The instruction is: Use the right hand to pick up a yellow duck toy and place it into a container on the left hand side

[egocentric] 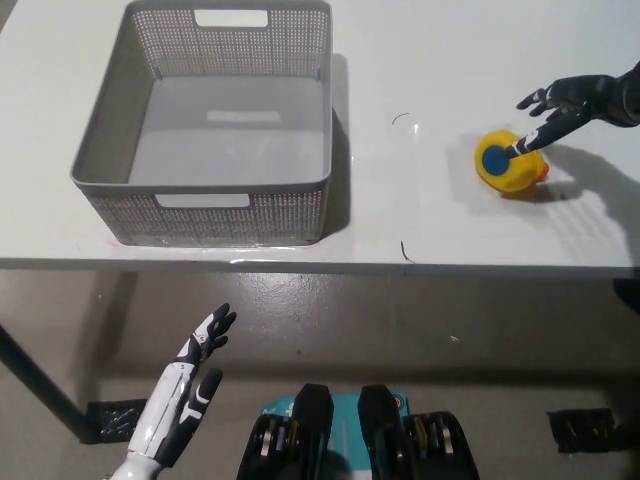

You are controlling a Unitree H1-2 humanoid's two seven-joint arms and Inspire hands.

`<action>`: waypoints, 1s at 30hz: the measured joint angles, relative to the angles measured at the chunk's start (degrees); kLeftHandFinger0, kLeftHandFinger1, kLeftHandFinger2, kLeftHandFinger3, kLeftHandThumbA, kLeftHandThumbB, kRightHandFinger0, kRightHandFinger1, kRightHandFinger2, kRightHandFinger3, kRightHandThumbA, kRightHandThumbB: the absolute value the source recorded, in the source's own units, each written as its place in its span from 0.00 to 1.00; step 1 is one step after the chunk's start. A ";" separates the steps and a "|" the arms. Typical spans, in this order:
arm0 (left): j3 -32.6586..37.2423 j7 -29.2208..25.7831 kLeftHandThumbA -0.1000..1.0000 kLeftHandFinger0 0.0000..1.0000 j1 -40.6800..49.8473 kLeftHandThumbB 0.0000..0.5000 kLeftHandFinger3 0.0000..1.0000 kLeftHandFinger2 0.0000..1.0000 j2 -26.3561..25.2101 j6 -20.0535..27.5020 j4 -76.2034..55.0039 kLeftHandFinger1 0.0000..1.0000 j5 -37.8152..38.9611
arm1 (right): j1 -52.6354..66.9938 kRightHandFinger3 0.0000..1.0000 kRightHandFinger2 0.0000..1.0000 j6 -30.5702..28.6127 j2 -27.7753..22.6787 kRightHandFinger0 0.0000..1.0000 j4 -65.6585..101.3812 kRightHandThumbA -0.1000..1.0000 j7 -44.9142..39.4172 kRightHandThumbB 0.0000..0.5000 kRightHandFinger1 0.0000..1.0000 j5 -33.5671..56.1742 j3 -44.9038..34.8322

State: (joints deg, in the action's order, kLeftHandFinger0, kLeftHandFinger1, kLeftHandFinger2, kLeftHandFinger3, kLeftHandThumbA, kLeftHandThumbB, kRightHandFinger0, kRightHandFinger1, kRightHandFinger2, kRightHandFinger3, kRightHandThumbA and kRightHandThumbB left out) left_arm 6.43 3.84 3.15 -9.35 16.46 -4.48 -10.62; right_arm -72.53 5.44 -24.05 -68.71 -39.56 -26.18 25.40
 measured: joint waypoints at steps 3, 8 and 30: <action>-0.01 -0.01 1.00 1.00 -0.03 0.48 1.00 1.00 0.00 0.00 0.00 1.00 -0.06 | -0.05 1.00 1.00 -0.89 0.51 1.00 -1.36 0.98 0.06 0.76 1.00 -0.45 1.22; 0.00 0.01 1.00 1.00 -0.09 0.48 1.00 1.00 0.00 0.00 0.00 1.00 -0.05 | -0.15 1.00 1.00 -1.08 1.73 1.00 -3.59 1.00 0.93 0.85 1.00 -1.92 3.67; 0.02 0.08 1.00 1.00 -1.34 0.49 1.00 1.00 -0.01 0.02 0.00 1.00 -0.04 | -0.08 1.00 1.00 -2.77 6.34 1.00 -12.27 0.92 8.54 1.00 1.00 -4.27 6.95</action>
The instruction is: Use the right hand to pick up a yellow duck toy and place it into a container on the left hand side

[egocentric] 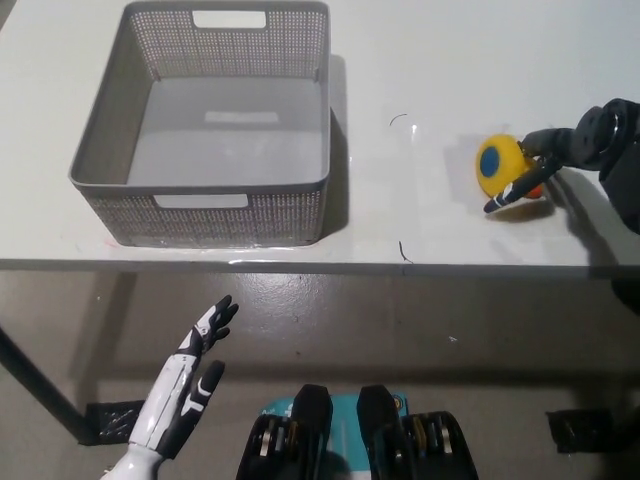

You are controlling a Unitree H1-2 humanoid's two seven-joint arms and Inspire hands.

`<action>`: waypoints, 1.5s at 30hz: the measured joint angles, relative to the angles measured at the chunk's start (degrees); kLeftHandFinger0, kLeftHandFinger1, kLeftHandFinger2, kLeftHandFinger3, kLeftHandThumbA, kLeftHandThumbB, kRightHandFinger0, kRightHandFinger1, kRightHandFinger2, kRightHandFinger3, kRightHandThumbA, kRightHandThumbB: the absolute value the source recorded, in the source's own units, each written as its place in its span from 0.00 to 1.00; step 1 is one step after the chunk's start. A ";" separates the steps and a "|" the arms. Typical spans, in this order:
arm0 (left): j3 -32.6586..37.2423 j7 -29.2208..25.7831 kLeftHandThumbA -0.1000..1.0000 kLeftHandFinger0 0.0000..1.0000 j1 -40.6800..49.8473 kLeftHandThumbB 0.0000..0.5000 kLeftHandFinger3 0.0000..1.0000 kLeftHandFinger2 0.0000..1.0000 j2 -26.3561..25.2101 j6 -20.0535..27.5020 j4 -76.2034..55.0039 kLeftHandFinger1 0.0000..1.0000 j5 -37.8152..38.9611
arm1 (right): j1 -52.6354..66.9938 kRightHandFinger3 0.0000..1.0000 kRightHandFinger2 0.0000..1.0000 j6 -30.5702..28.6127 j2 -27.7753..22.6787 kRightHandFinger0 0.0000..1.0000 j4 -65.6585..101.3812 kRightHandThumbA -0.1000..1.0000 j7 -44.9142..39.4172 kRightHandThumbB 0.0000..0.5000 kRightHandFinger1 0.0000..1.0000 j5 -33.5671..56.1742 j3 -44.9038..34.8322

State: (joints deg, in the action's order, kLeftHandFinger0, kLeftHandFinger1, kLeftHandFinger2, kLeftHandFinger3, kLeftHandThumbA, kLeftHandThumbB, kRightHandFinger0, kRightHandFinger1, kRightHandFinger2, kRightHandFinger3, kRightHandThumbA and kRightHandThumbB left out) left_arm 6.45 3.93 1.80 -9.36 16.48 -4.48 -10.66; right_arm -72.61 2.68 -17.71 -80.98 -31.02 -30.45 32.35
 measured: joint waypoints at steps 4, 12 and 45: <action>0.00 0.03 1.00 1.00 -0.32 0.48 1.00 1.00 0.00 0.00 0.00 1.00 0.04 | 0.09 1.00 1.00 0.09 0.21 1.00 -0.31 0.62 1.98 0.85 1.00 -0.38 0.46; 0.02 0.07 1.00 1.00 -0.60 0.50 1.00 1.00 0.00 -0.02 0.06 1.00 0.12 | 1.76 0.48 0.45 1.00 0.53 0.00 -0.33 0.00 10.36 0.28 0.14 -0.01 -1.80; -0.21 0.49 1.00 1.00 -1.30 0.44 1.00 1.00 -0.02 -0.47 0.01 1.00 0.16 | 3.10 0.89 0.81 -9.64 0.72 0.00 5.73 0.00 41.23 0.33 0.45 2.80 -12.73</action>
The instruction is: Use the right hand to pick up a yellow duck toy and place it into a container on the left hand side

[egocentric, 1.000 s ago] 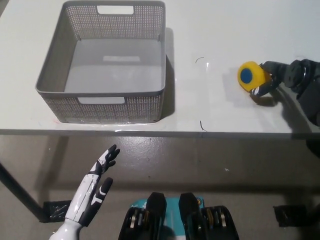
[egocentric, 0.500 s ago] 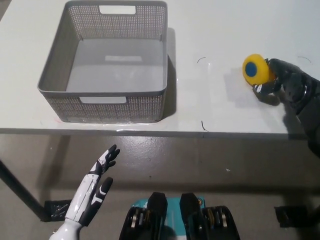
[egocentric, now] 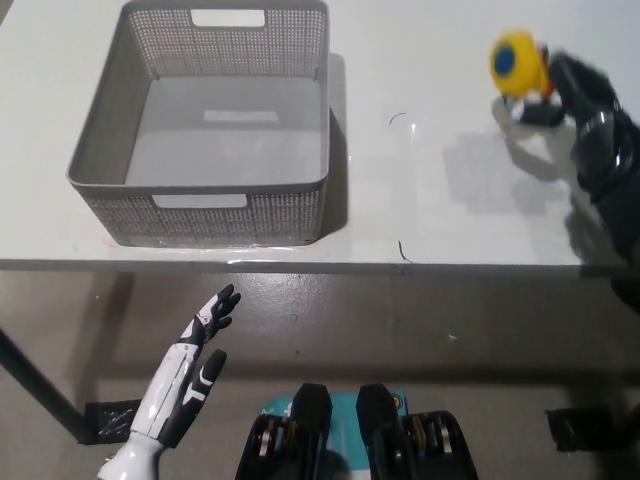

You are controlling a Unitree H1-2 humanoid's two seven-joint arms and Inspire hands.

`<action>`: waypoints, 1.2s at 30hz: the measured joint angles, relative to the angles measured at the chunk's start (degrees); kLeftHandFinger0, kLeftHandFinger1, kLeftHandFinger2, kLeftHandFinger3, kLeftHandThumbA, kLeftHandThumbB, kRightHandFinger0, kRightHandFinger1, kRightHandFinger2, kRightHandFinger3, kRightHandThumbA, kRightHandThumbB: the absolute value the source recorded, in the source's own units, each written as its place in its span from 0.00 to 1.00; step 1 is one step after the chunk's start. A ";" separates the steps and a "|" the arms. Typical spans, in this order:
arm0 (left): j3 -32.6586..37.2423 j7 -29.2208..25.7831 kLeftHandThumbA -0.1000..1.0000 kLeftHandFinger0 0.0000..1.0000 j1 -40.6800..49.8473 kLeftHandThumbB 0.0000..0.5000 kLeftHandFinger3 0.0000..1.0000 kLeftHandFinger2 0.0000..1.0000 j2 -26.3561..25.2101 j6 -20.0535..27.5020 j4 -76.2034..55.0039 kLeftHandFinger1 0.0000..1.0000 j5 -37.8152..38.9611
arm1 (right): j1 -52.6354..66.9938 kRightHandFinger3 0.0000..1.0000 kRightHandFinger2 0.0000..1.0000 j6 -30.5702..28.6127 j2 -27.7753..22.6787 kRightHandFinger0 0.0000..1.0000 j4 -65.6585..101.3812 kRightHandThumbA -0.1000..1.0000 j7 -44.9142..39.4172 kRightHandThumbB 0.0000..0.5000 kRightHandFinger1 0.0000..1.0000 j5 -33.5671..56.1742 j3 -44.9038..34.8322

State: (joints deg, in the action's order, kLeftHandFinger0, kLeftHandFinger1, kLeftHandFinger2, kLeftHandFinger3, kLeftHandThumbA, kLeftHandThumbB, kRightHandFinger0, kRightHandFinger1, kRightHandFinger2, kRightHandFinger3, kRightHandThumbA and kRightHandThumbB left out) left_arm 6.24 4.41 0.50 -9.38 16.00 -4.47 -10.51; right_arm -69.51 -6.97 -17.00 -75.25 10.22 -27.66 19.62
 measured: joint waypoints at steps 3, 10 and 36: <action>0.00 0.05 1.00 1.00 0.11 0.43 1.00 1.00 0.00 -0.04 -0.11 1.00 0.01 | -1.76 0.89 0.80 -0.51 0.46 0.00 4.21 0.00 0.80 0.32 0.48 -0.06 -0.05; -0.02 0.18 1.00 1.00 0.74 0.42 1.00 1.00 0.00 -0.13 -0.68 1.00 -0.02 | -2.12 0.92 0.79 0.01 3.61 0.01 12.32 0.00 1.03 0.28 0.49 -0.06 -0.30; 0.28 0.93 1.00 1.00 0.66 0.42 1.00 1.00 -0.03 -0.21 -0.69 1.00 -0.17 | -9.27 0.80 0.77 4.15 20.29 0.08 7.88 0.00 0.21 0.39 0.47 -1.13 3.10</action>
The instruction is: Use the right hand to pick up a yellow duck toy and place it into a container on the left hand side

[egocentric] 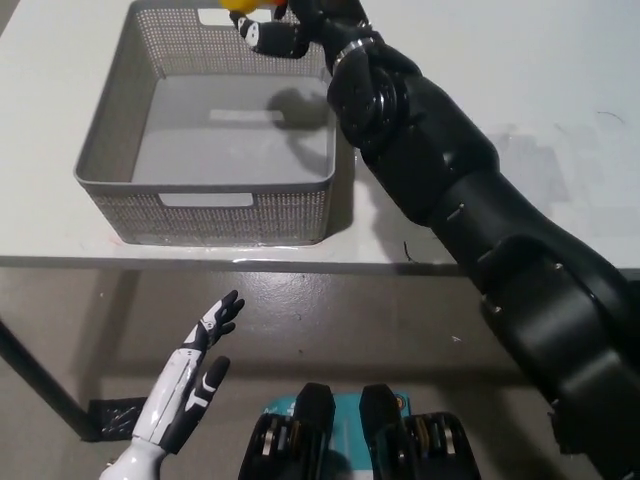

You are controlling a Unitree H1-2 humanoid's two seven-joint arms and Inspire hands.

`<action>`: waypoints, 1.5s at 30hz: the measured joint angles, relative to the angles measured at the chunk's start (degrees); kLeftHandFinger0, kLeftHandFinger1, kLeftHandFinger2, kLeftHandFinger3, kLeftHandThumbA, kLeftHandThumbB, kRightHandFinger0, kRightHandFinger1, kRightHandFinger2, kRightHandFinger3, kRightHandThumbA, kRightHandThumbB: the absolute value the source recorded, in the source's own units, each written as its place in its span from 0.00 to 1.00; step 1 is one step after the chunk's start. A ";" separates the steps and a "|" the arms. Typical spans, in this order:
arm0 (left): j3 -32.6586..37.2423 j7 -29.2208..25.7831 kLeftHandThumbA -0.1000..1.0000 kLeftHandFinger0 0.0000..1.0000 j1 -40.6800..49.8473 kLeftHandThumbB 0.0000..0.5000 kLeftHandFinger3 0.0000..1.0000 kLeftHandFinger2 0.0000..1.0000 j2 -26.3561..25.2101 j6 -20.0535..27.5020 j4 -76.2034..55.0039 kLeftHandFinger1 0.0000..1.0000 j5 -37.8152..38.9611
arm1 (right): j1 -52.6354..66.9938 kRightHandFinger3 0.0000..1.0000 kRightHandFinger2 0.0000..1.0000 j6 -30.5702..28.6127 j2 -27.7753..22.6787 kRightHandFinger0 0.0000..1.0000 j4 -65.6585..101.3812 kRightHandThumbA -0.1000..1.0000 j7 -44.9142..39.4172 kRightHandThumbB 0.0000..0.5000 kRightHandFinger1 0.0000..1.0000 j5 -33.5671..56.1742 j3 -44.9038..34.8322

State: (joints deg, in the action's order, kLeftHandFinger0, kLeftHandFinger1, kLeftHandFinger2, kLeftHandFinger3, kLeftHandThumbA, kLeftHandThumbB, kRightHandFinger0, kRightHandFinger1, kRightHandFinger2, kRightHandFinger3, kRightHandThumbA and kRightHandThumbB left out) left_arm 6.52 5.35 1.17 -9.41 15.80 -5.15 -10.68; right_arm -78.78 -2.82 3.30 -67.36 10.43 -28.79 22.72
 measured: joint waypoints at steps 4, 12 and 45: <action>0.05 0.20 1.00 1.00 -0.05 0.43 1.00 1.00 -0.01 -0.09 0.00 1.00 -0.15 | -0.08 1.00 1.00 -0.29 -0.05 1.00 -1.01 0.76 -0.32 0.76 1.00 0.01 0.40; 0.12 0.83 1.00 1.00 -0.41 0.45 1.00 1.00 -0.02 -0.98 -0.27 1.00 -0.49 | -0.26 1.00 1.00 -0.31 -2.24 1.00 0.20 1.00 -8.40 0.98 1.00 0.49 1.11; 0.22 1.60 1.00 1.00 -1.47 0.42 1.00 1.00 -0.01 -1.55 -0.19 1.00 -0.83 | 18.30 1.00 1.00 6.63 -17.75 1.00 43.13 1.00 -17.10 0.74 1.00 2.13 -8.56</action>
State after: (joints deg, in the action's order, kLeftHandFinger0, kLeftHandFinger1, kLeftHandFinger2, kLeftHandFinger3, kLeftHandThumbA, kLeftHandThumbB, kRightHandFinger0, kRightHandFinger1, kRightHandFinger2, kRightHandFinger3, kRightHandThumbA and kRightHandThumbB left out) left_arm 6.74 6.94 -0.31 -9.42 14.24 -5.35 -11.51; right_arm -60.48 3.81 -14.46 -24.24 -6.67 -26.65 14.16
